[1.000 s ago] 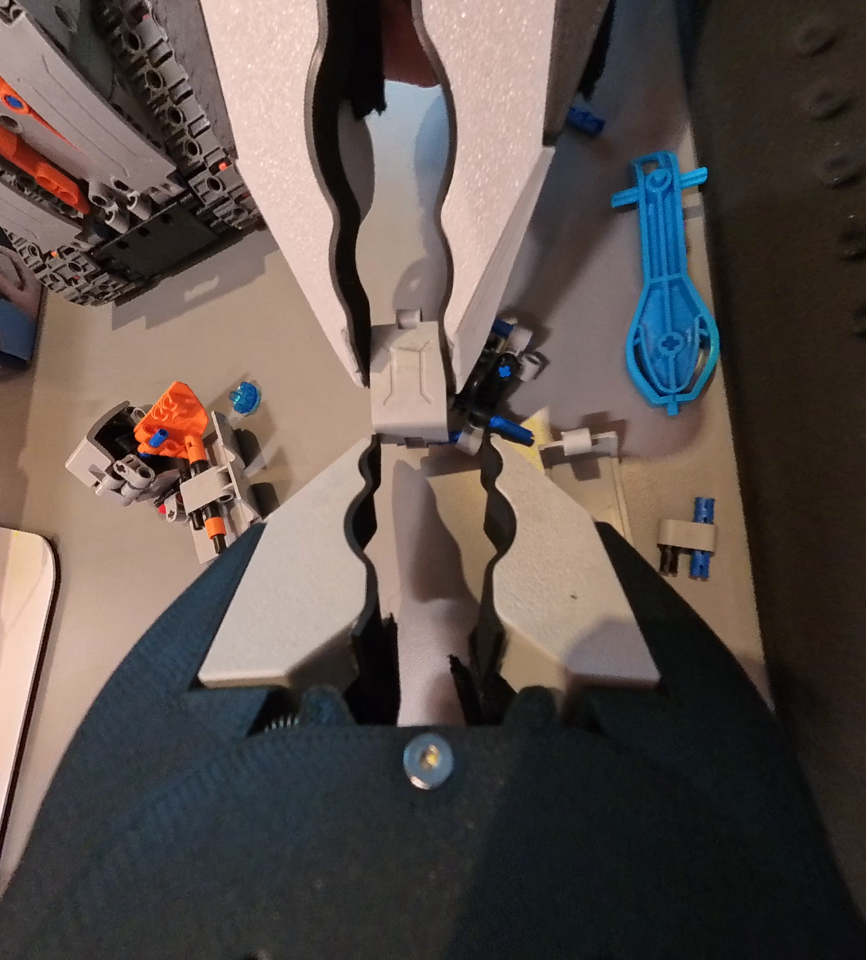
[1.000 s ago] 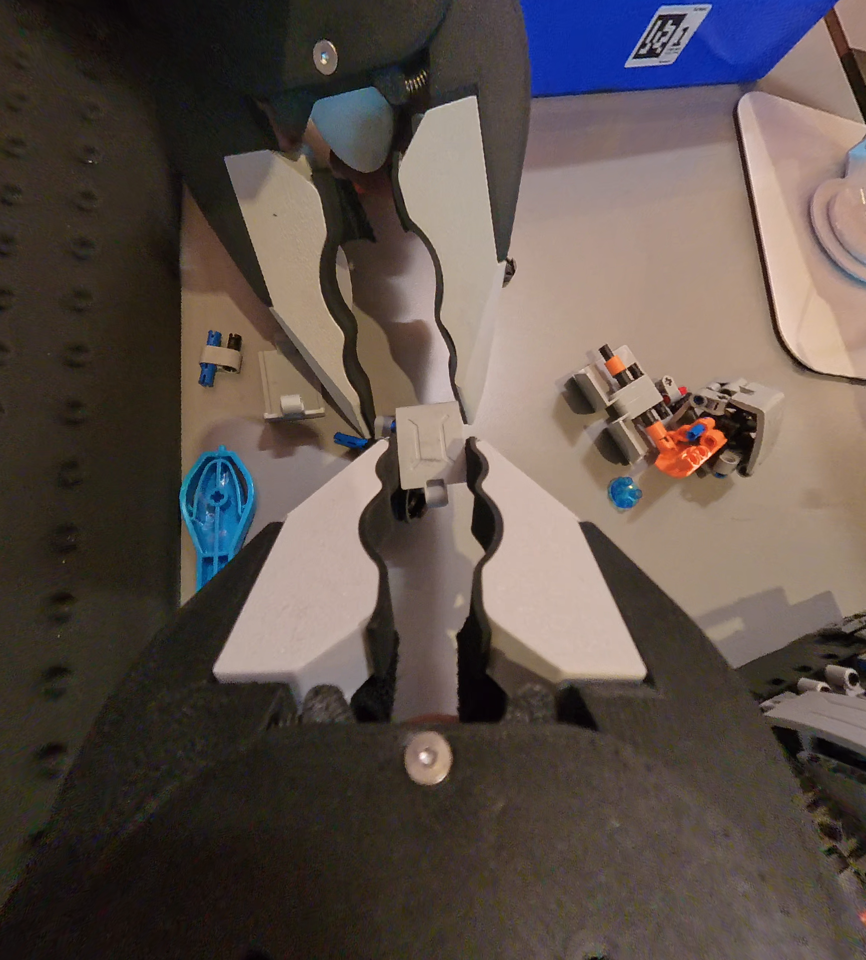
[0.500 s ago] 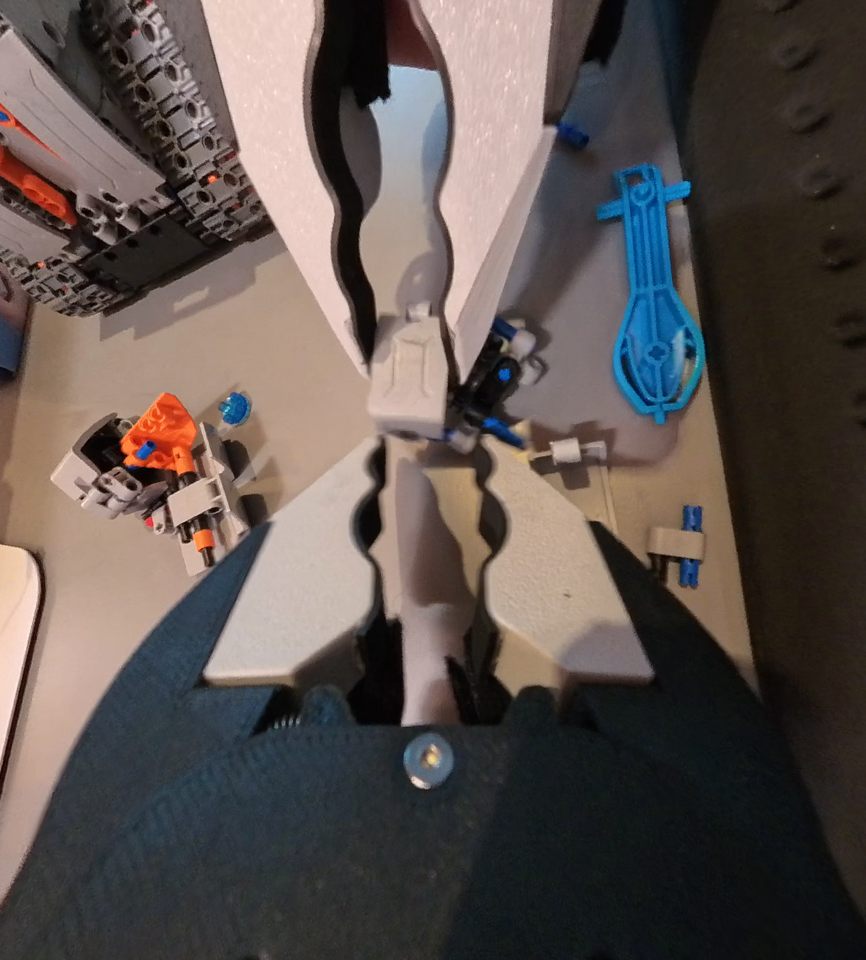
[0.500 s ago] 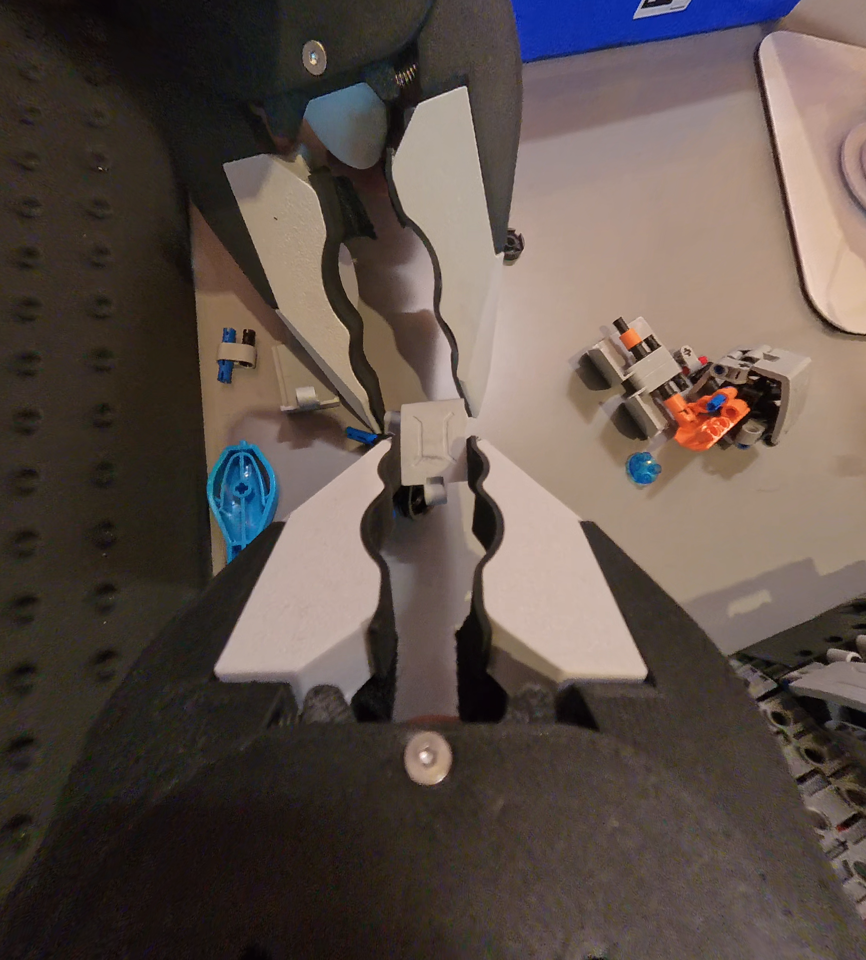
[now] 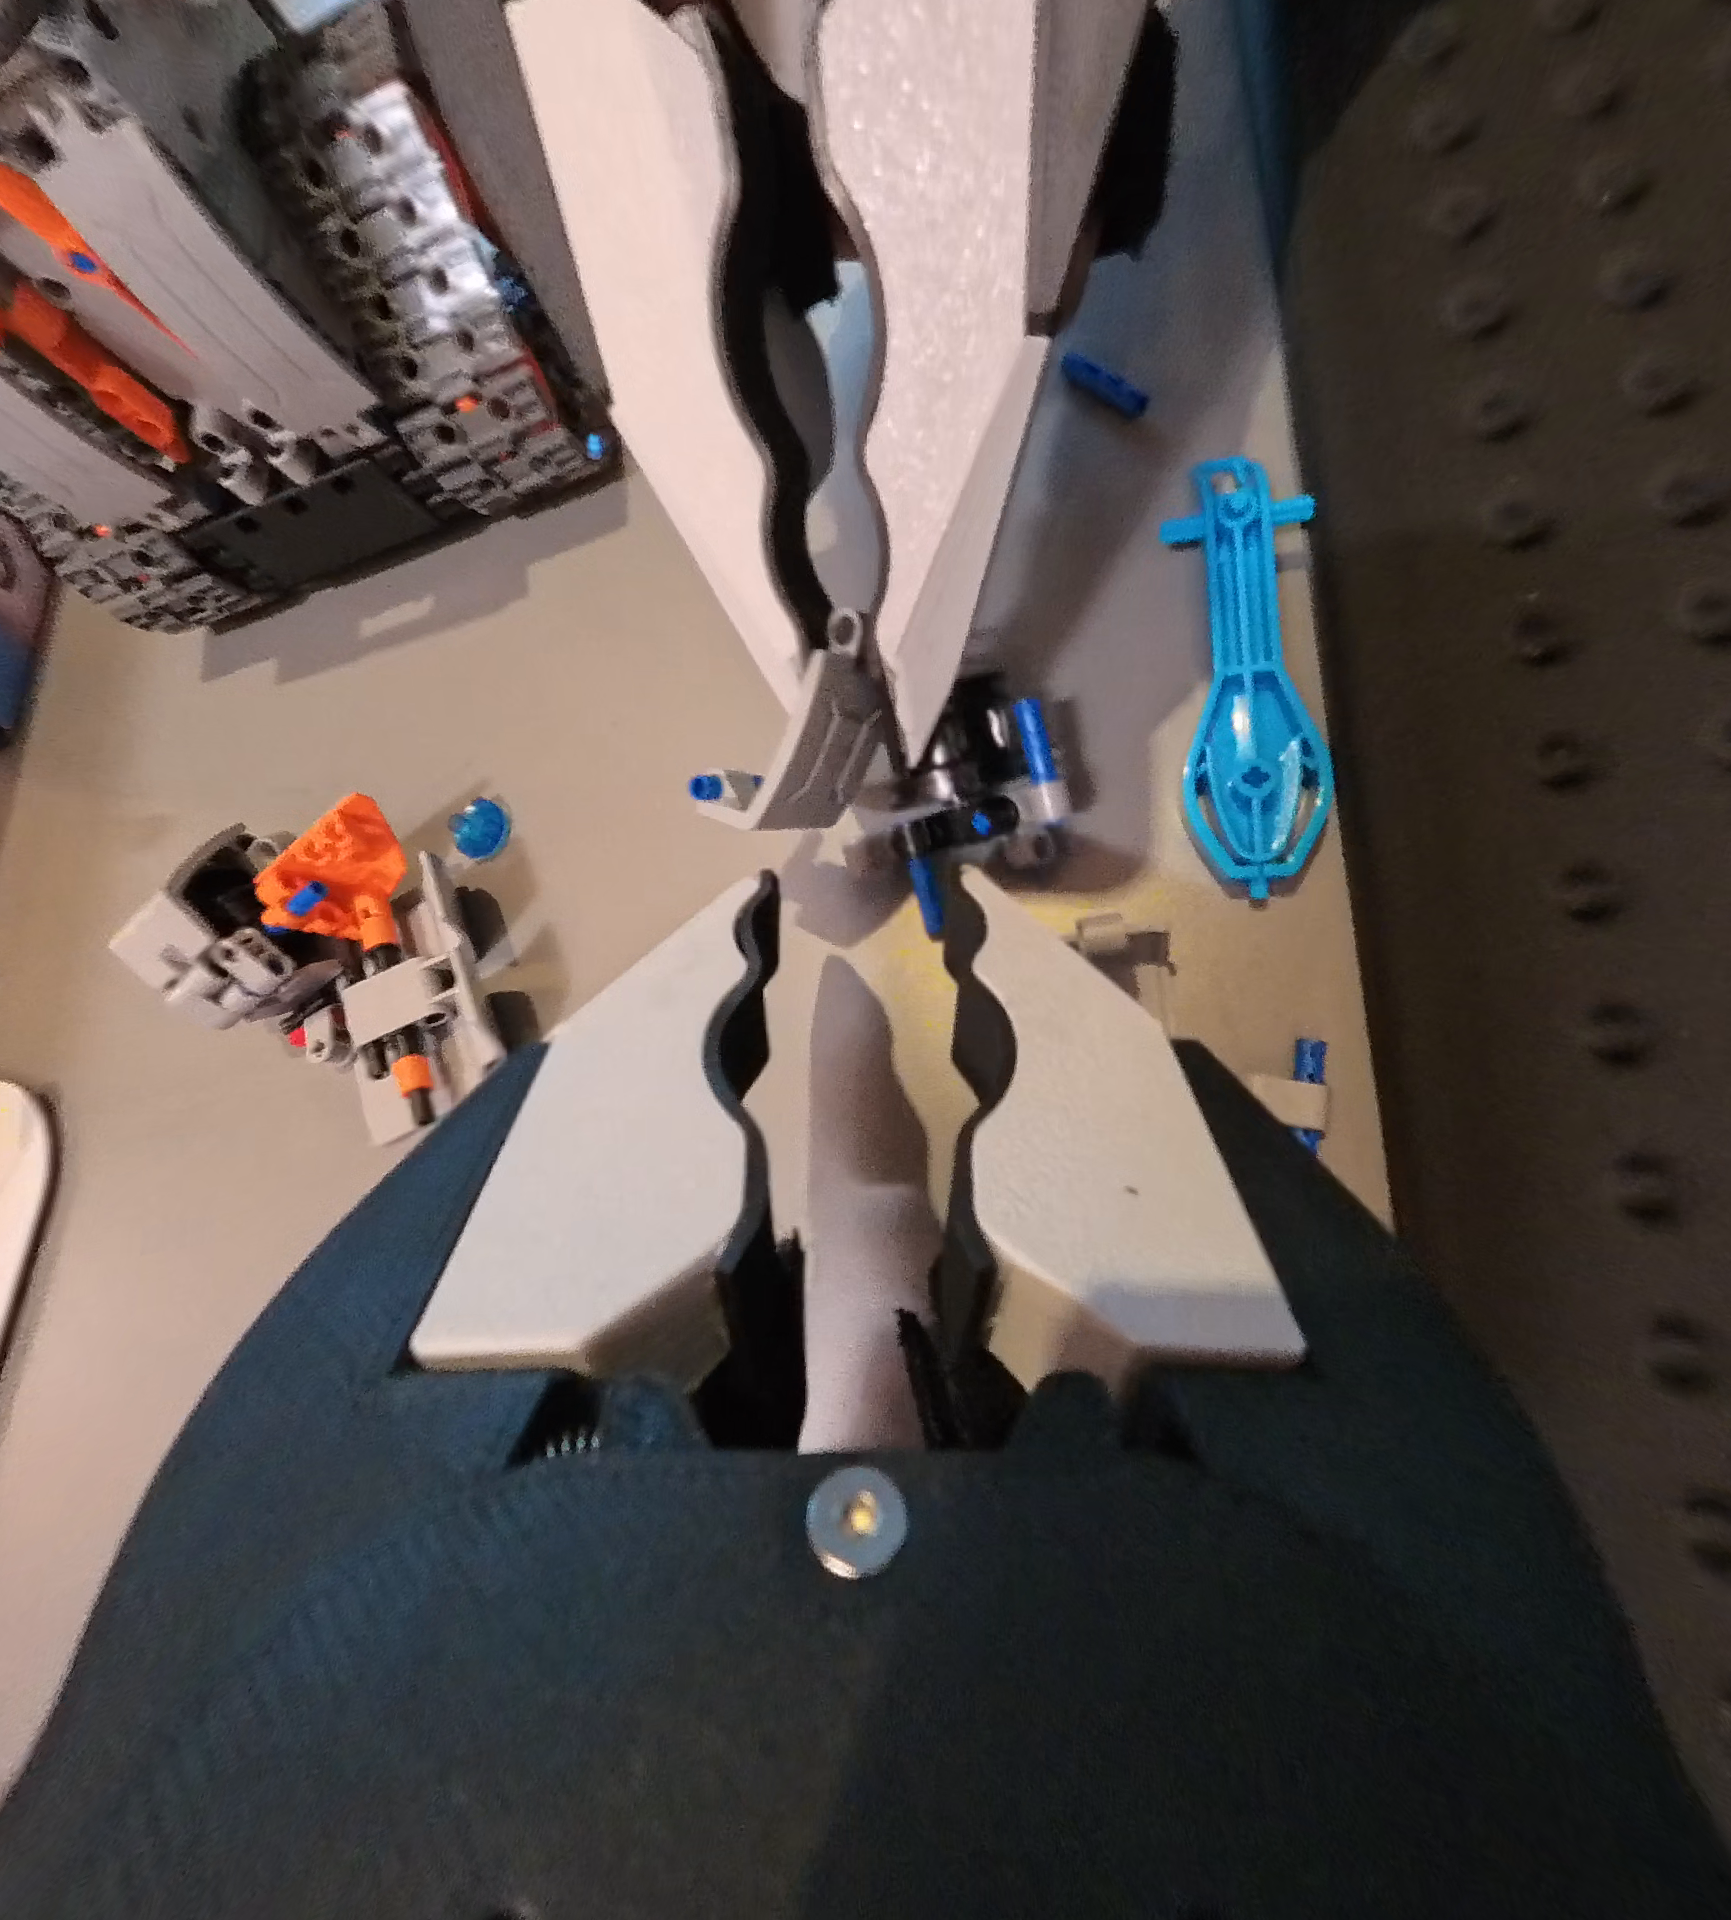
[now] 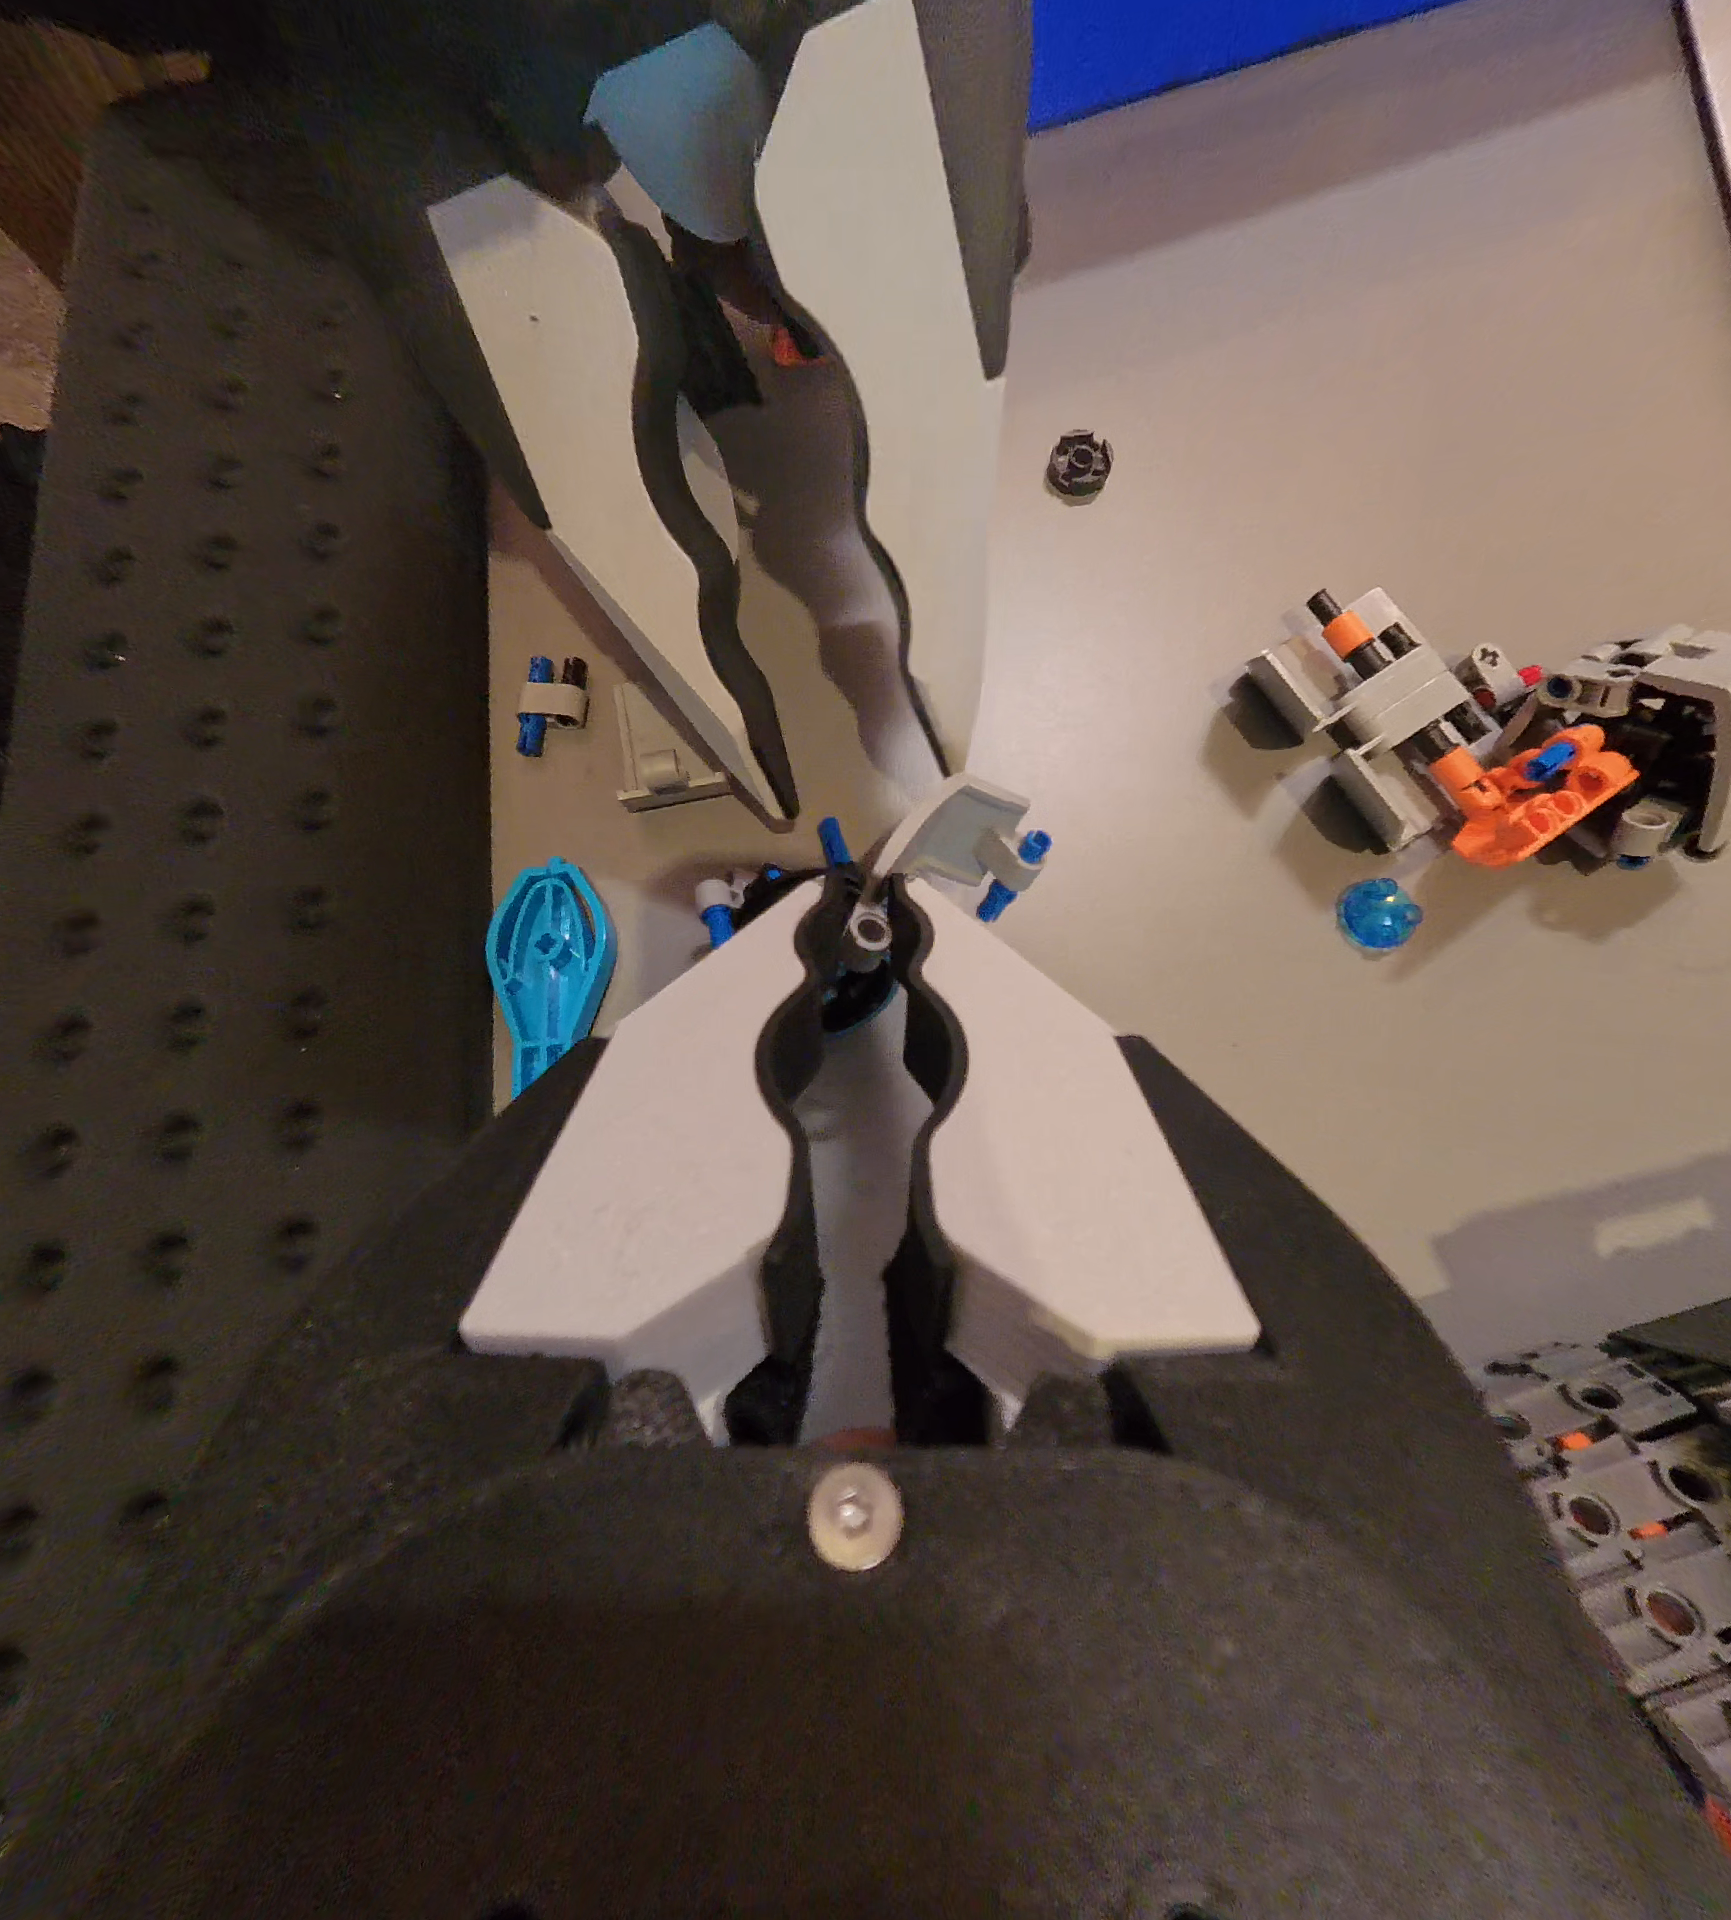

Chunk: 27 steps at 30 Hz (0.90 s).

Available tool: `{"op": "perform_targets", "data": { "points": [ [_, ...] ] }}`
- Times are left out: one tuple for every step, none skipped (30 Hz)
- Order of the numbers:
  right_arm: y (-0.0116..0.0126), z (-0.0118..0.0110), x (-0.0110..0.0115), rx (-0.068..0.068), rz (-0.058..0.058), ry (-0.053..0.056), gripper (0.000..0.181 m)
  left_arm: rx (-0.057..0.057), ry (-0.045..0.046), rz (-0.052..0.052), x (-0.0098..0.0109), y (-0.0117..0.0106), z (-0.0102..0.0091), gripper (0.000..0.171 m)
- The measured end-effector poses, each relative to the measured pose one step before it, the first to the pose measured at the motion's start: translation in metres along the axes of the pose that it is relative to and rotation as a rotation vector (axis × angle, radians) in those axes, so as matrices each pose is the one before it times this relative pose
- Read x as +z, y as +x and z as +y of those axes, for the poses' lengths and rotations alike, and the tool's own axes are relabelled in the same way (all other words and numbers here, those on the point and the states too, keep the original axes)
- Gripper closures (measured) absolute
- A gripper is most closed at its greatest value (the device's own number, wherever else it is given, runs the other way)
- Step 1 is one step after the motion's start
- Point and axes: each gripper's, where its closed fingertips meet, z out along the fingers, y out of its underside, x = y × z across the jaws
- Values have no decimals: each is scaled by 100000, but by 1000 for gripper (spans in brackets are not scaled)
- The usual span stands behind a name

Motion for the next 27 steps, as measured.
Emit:
{"op": "perform_targets", "data": {
  "points": [
    [-32,-312,-173,56,-529,2078,176,-554,532,-1903,-66,-341,-162,141],
    [-105,-422,-250,-197,-928,2717,176,-885,1680,-564,-55,-183,-293,139],
    [-123,-526,-292,-703,-722,3176,176,-1720,3179,-92,-118,-196,-432,140],
    [-17,-608,-306,-621,37,3619,176,-2892,2640,510,-123,-249,-306,141],
    [-126,-623,-304,-758,-768,3849,176,-4529,2852,3070,-144,6,-299,141],
    [-213,-601,-278,-761,-1413,3859,176,-6739,5629,4547,-294,123,-697,141],
    [-254,-561,-230,-566,-1668,3681,176,-6778,7325,3521,-421,-59,-975,141],
    [-354,-581,-215,-595,-2285,3841,176,-5303,6673,4517,-401,171,-935,141],
    [-378,-602,-194,-441,-2510,3983,176,-3836,4335,4732,-270,346,-633,141],
    [-295,-595,-222,-53,-2196,3865,176,-2241,3786,3997,-183,382,-522,142],
    [-302,-539,-235,-58,-2230,3556,176,-1602,4271,3343,-153,368,-535,142],
    [-396,-433,-174,-582,-2506,2893,176,-2441,3383,4472,-97,515,-428,142],
    [-358,-360,-118,-1119,-1763,2249,175,-2714,2849,4143,-79,417,-374,143],
    [-263,-323,-81,-1173,-1008,1786,175,-1774,2930,3399,-111,365,-408,144],
    [-279,-183,-55,-959,-1018,774,175,-502,1980,2656,-115,345,-317,145],
    [-140,-69,-25,-1063,-133,-20,175,527,12,902,-46,200,-100,146],
    [-17,-61,-45,-930,555,-237,175,1079,-300,-825,-1,-18,-86,146],
    [-132,-93,-31,-675,-109,-103,175,1366,79,804,9,209,-121,147],
    [-61,-5,7,-241,248,-776,175,842,-525,375,26,75,18,147],
    [116,190,38,250,1110,-1719,175,402,-1391,-724,43,-120,138,147],
    [103,289,60,528,824,-2120,170,1428,-1714,-385,54,21,158,147],
    [108,271,50,215,1067,-2165,166,1410,-2208,-1007,63,-12,210,147],
    [158,278,12,-282,1850,-2537,165,980,-1861,-1463,7,-114,117,147],
    [132,277,-62,-343,1723,-2919,161,1107,-2084,-1642,-25,-167,143,147],
    [244,161,-207,214,2266,-2409,154,2480,-3454,-2953,-41,-296,329,147],
    [233,19,-324,1056,1959,-1660,151,3197,-4513,-3818,6,-329,445,147],
    [-18,-163,-322,1352,402,-549,151,2037,-3379,-2667,17,-192,226,147]
  ]
}}
